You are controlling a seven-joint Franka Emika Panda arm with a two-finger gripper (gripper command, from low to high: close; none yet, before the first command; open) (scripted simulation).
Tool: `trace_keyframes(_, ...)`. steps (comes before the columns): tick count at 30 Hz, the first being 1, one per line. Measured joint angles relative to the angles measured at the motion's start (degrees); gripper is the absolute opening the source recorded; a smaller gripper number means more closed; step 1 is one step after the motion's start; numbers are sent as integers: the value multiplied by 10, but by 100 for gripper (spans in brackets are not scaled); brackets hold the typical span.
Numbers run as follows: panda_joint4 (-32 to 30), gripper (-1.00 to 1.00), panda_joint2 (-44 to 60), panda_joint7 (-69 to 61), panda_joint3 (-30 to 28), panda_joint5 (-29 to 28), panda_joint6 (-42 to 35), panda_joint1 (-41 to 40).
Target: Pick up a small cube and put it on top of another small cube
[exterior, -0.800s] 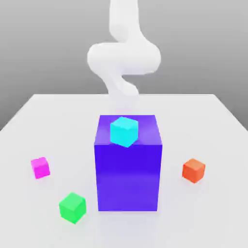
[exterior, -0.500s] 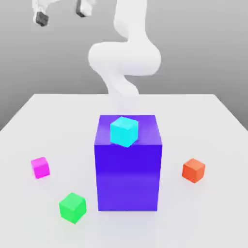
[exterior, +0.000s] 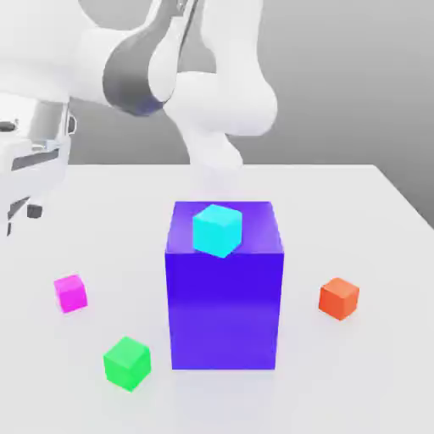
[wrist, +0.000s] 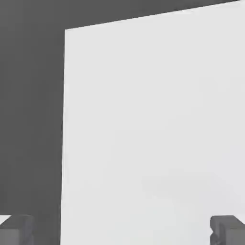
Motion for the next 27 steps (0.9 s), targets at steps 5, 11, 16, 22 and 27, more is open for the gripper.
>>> trace_keyframes(5,-43,0,60,123,-19,1,44,-53)
trace_keyframes(11,-91,0,134,239,-45,37,99,-112)
trace_keyframes(16,-79,0,232,242,-29,57,178,-118)
trace_keyframes(22,-70,-100,288,240,-25,59,224,-122)
trace_keyframes(27,-72,-100,275,239,-24,60,214,-122)
